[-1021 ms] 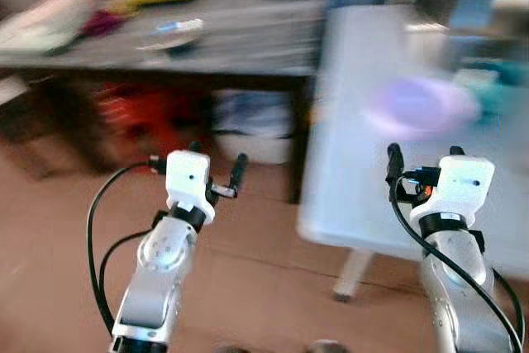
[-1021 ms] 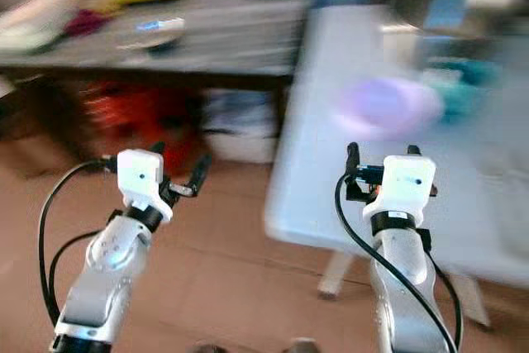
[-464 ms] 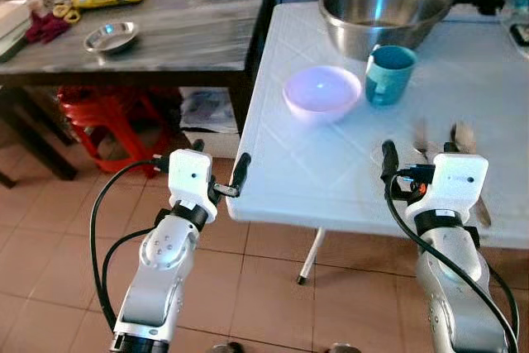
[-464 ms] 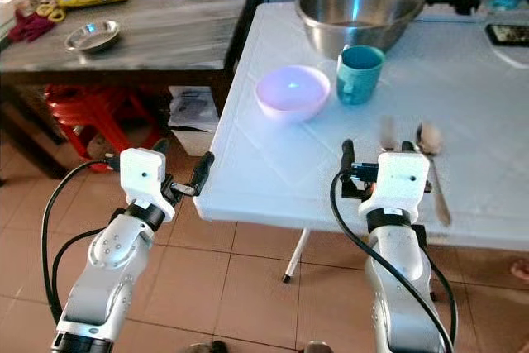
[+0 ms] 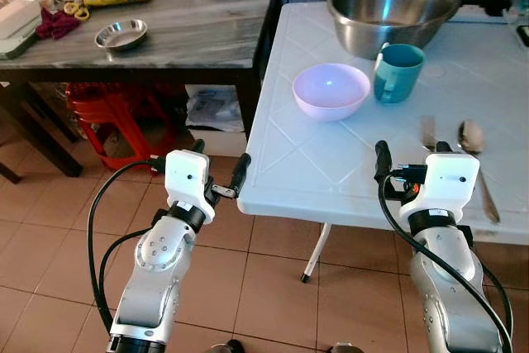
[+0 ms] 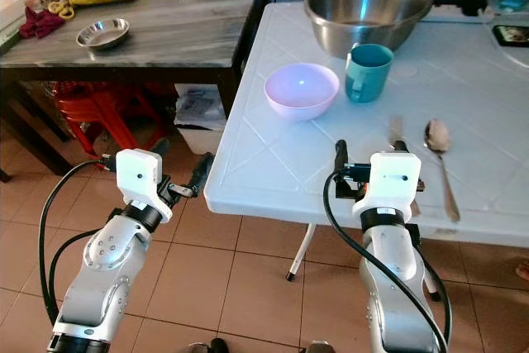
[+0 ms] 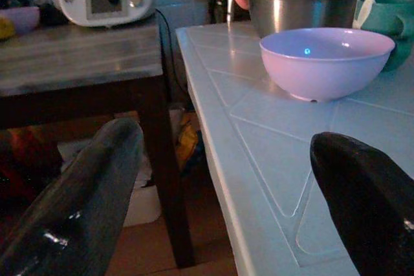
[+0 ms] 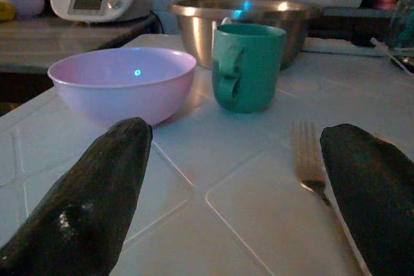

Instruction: Setting the table

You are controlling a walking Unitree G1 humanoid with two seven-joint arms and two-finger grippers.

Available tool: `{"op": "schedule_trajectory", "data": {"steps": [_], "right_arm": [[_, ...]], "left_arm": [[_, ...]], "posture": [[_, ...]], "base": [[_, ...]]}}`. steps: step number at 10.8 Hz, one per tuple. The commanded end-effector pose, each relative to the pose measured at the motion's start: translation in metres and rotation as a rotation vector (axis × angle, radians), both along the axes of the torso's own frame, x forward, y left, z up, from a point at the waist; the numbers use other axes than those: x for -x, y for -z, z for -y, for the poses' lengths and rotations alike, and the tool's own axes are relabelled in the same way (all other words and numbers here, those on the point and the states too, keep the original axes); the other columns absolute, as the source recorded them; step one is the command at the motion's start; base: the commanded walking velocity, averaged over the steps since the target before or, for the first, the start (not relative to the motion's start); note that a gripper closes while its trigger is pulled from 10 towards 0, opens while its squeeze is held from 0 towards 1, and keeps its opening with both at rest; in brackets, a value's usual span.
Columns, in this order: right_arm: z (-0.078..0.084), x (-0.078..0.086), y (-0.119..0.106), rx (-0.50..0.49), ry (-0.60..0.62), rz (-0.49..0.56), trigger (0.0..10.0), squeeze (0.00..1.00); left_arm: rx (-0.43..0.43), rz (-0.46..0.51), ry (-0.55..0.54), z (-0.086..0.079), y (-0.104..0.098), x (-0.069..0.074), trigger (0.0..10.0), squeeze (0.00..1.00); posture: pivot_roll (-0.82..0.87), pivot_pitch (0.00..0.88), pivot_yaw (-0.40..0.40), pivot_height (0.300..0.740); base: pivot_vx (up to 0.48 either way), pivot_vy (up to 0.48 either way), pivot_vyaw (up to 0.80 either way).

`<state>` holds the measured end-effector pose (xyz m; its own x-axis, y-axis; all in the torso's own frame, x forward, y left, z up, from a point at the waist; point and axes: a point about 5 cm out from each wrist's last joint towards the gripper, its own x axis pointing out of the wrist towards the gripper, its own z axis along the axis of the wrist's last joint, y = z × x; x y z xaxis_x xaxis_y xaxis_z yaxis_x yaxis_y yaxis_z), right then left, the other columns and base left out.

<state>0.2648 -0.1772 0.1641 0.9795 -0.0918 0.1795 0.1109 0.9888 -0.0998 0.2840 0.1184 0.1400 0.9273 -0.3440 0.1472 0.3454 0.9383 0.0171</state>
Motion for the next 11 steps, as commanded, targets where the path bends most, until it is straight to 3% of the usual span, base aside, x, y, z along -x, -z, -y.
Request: {"op": "schedule_trajectory", "data": {"steps": [1,11], "right_arm": [[-0.0014,0.0011,0.0009,-0.004,-0.001,0.004,10.0,0.00],[-0.0085,0.0029,0.0030,0.013,-0.041,0.003,10.0,0.00]], "left_arm": [[-0.004,0.009,-0.002,-0.0034,-0.0014,0.0022,10.0,0.00],[-0.002,0.005,0.027,0.0006,0.0000,0.0035,10.0,0.00]], "posture": [[-0.13,0.151,0.127,0.740],[-0.14,0.156,0.129,0.740]], "base": [[0.000,0.000,0.00],[0.272,0.000,0.00]]}}
